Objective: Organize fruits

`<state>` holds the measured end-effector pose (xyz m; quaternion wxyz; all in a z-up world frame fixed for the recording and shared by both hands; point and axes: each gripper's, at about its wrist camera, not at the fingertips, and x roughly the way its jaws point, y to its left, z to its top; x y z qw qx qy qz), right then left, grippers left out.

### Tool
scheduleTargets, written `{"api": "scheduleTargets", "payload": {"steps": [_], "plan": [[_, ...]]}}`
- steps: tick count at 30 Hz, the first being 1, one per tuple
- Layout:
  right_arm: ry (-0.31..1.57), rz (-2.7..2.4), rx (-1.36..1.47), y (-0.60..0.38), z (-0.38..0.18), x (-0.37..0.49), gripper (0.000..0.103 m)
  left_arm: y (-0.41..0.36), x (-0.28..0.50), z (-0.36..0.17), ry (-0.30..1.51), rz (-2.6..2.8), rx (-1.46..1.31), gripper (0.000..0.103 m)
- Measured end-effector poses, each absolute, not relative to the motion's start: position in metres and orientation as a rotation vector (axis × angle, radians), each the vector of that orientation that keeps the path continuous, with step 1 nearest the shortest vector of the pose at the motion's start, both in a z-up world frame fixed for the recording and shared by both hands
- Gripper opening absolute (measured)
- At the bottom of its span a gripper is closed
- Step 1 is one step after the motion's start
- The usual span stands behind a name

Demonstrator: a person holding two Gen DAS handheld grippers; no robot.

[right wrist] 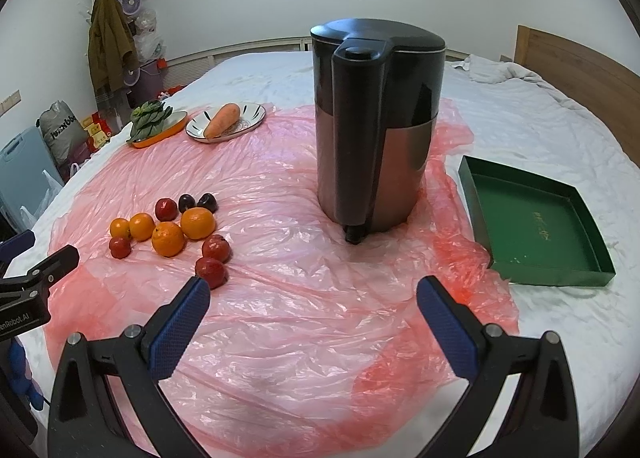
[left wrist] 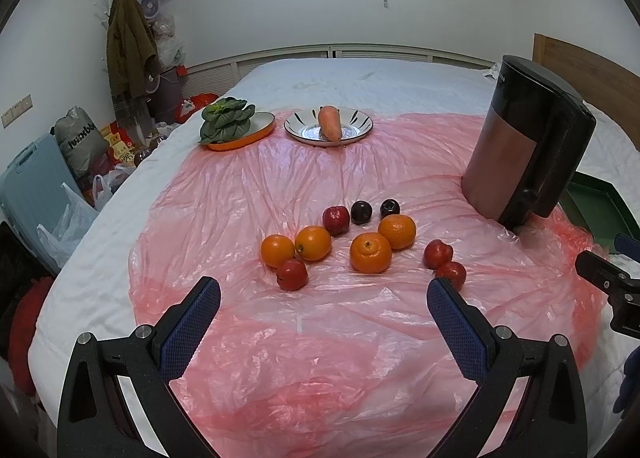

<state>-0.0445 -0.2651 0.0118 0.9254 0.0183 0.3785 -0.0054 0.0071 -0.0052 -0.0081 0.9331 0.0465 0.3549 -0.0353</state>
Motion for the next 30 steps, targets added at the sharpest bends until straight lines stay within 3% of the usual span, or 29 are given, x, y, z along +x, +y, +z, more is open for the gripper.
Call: {"api": "scheduleTargets", "payload": {"steps": [30], "plan": [[0.77,0.045,0.044,-0.2604,0.0126,-0.0444,0.103,-0.0086,0.0064,-0.0052,0.748,-0.131,0.076,0.102]]}}
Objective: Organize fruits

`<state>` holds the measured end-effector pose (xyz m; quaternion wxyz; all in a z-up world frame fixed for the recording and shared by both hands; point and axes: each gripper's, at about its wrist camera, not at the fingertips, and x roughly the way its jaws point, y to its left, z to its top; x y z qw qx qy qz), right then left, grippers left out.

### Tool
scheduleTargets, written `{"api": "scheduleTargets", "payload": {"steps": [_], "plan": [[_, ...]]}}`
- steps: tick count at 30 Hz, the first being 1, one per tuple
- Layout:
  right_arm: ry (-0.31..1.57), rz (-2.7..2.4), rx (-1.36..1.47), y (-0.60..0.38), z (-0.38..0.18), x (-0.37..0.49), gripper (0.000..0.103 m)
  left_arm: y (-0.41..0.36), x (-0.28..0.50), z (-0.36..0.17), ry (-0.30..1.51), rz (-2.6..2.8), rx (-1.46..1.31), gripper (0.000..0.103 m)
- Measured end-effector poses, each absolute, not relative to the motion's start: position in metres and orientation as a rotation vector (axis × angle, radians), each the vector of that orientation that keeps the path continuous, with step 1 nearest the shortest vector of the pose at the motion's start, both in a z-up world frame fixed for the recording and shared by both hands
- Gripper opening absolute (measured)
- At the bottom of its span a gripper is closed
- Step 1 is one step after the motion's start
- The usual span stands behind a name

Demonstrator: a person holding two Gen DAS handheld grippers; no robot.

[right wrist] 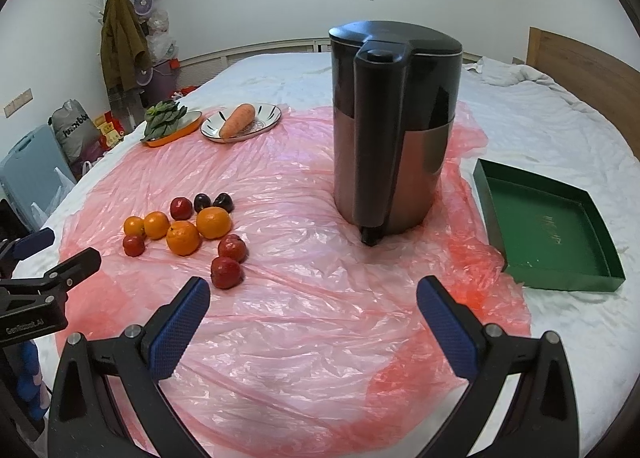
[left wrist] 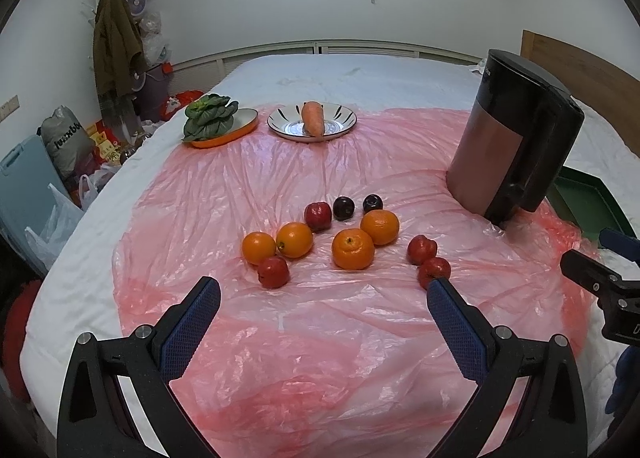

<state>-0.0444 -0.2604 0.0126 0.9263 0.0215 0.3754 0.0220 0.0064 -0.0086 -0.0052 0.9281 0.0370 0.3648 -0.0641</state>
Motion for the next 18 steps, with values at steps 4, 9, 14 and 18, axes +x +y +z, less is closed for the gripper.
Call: {"api": "scheduleTargets", "payload": {"steps": [4,9,14,18], "plan": [[0.769,0.068,0.047,-0.258,0.011,-0.043,0.103,-0.006,0.01,-0.006,0.759,-0.138,0.045,0.102],[0.764,0.094,0.037,-0.253,0.01,-0.04,0.103,-0.008,0.014,-0.007,0.762,-0.13,0.046,0.102],[0.755,0.119,0.039,-0.251,0.01,-0.038,0.103,-0.007,0.018,-0.01,0.769,-0.133,0.04,0.102],[0.746,0.162,0.044,-0.246,0.011,-0.036,0.103,0.001,0.017,-0.011,0.763,-0.1,0.058,0.102]]}}
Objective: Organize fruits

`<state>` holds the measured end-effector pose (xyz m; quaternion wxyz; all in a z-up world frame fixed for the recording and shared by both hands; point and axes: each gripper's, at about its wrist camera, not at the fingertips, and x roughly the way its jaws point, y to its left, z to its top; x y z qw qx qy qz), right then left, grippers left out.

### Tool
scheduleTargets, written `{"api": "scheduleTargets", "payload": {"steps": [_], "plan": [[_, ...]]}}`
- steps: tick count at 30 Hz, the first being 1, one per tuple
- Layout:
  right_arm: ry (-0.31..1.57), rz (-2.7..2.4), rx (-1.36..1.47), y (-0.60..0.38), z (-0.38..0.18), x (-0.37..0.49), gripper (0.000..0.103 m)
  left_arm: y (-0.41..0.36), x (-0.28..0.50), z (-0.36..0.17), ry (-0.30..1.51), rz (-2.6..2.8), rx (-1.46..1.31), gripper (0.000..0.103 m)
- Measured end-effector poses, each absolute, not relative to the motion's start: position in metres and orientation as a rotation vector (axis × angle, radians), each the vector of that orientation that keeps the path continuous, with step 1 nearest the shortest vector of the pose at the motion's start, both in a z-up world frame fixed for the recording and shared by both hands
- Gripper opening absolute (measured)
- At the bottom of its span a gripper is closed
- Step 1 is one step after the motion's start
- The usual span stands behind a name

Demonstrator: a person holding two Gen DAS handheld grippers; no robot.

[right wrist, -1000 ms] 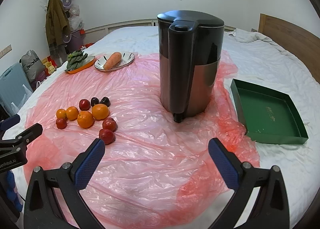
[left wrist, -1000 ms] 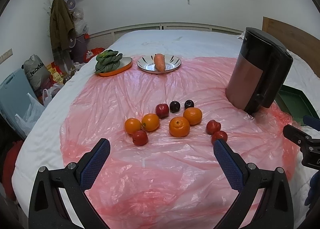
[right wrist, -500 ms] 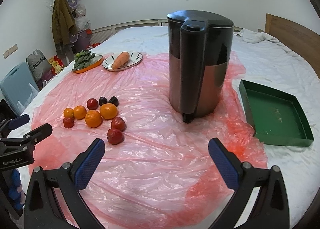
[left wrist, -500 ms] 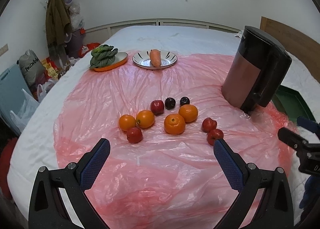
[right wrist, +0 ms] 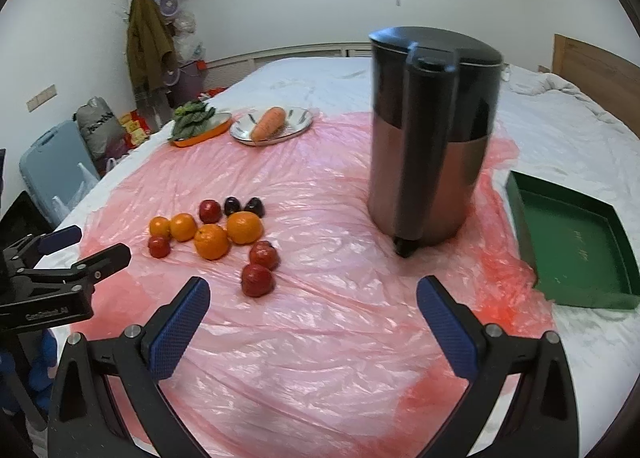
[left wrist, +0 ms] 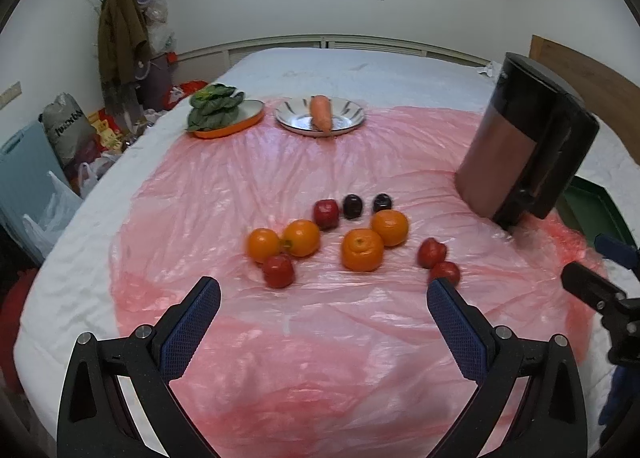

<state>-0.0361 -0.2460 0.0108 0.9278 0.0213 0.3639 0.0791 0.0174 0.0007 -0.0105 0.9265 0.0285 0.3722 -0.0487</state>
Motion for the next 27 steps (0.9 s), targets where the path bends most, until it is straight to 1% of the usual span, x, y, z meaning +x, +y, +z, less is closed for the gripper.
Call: {"api": "scheduleTargets", "payload": {"steps": [5,8,11,15,16,17,18,20,21,22,23,25,27], "plan": [[0.749,0.236,0.053,-0.233,0.003,-0.022,0.103,0.017,0.017,-0.02,0.759,-0.01,0.114,0.102],[0.782,0.278,0.053,-0.224,-0.009,-0.008,0.103,0.025,0.024,-0.03,0.766,-0.005,0.113,0.101],[0.825,0.326,0.05,-0.214,-0.025,0.008,0.103,0.026,0.038,-0.04,0.781,-0.023,0.099,0.095],[0.893,0.365,0.088,-0.206,-0.046,0.027,0.103,0.028,0.062,-0.052,0.835,-0.037,0.066,0.079],[0.916,0.371,0.098,-0.204,-0.051,0.031,0.1,0.029,0.069,-0.054,0.853,-0.038,0.061,0.078],[0.932,0.375,0.104,-0.203,-0.055,0.034,0.094,0.029,0.073,-0.056,0.867,-0.037,0.058,0.076],[0.95,0.38,0.111,-0.202,-0.059,0.038,0.09,0.03,0.077,-0.059,0.883,-0.037,0.052,0.074],[0.981,0.38,0.118,-0.199,-0.064,0.043,0.088,0.03,0.086,-0.065,0.922,-0.036,0.036,0.069],[0.994,0.379,0.123,-0.199,-0.066,0.045,0.085,0.03,0.089,-0.068,0.938,-0.035,0.029,0.066],[1.01,0.377,0.131,-0.199,-0.069,0.048,0.081,0.03,0.094,-0.073,0.964,-0.036,0.016,0.065],[1.027,0.375,0.139,-0.199,-0.071,0.05,0.074,0.03,0.097,-0.077,0.981,-0.035,0.008,0.062],[1.061,0.367,0.152,-0.2,-0.075,0.054,0.072,0.03,0.102,-0.083,1.017,-0.033,-0.011,0.061],[1.086,0.363,0.169,-0.201,-0.077,0.056,0.066,0.031,0.105,-0.086,1.037,-0.031,-0.021,0.059]]}}
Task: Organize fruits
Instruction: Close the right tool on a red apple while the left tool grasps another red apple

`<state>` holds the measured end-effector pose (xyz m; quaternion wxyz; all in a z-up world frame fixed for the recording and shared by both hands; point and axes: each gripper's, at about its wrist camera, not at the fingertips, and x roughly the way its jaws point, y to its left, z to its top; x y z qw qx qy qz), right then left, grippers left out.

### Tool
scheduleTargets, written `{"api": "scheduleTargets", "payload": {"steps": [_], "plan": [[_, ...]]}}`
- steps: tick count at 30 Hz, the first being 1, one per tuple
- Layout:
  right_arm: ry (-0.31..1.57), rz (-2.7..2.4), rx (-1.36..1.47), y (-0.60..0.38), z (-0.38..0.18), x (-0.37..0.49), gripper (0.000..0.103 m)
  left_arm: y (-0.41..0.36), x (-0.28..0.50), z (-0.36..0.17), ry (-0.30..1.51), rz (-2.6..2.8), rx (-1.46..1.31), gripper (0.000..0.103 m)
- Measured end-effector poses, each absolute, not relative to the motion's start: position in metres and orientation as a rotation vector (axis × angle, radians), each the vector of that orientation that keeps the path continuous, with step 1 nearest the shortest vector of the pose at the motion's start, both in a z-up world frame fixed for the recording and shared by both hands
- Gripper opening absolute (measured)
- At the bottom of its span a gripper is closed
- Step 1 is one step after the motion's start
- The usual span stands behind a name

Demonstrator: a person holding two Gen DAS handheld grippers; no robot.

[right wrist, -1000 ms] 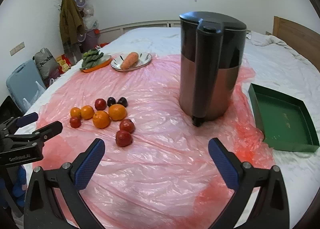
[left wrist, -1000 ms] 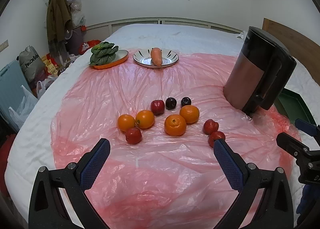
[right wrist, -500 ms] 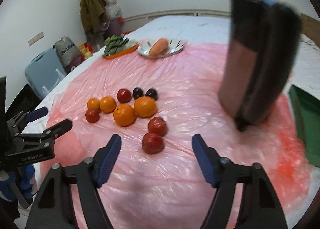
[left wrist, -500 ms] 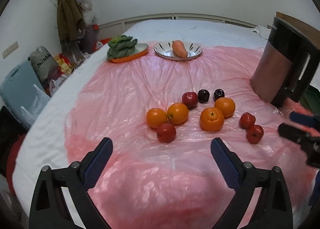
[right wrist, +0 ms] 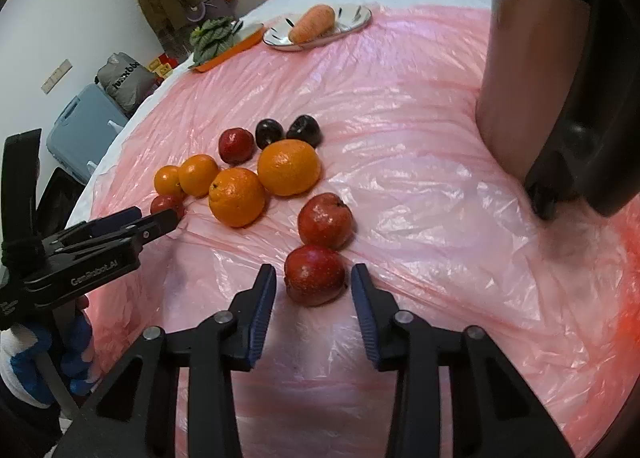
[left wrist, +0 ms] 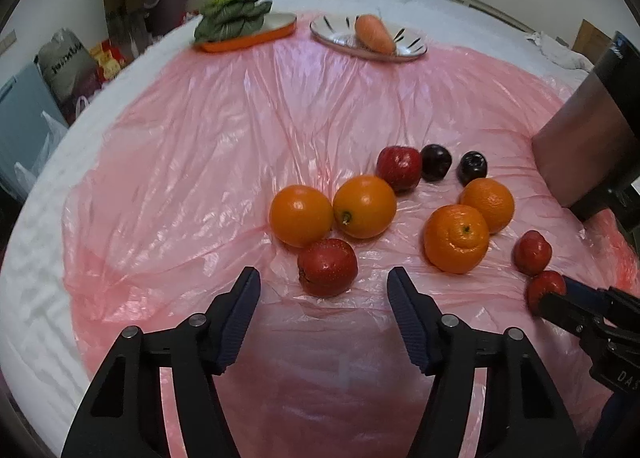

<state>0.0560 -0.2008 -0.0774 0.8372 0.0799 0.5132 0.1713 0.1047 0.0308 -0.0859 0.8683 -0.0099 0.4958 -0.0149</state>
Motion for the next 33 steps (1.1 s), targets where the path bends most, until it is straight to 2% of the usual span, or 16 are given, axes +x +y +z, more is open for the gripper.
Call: {"api": "scheduleTargets", "payload": {"steps": [10,14,17,33], "plan": [[1.168,0.355,0.145,-0.192,-0.084,0.072,0.065,0.035,0.12,-0.094,1.115,-0.029,-0.091,0.054],[1.182,0.351,0.133,-0.19,-0.089,0.075,0.065,0.038,0.122,-0.1,1.122,-0.03,-0.113,0.04],[1.182,0.358,0.135,-0.191,-0.089,0.075,0.06,0.043,0.121,-0.1,1.122,-0.045,-0.134,0.028],[1.144,0.41,0.214,-0.212,-0.058,0.057,0.06,0.057,0.094,-0.06,1.093,-0.068,-0.118,0.028]]}}
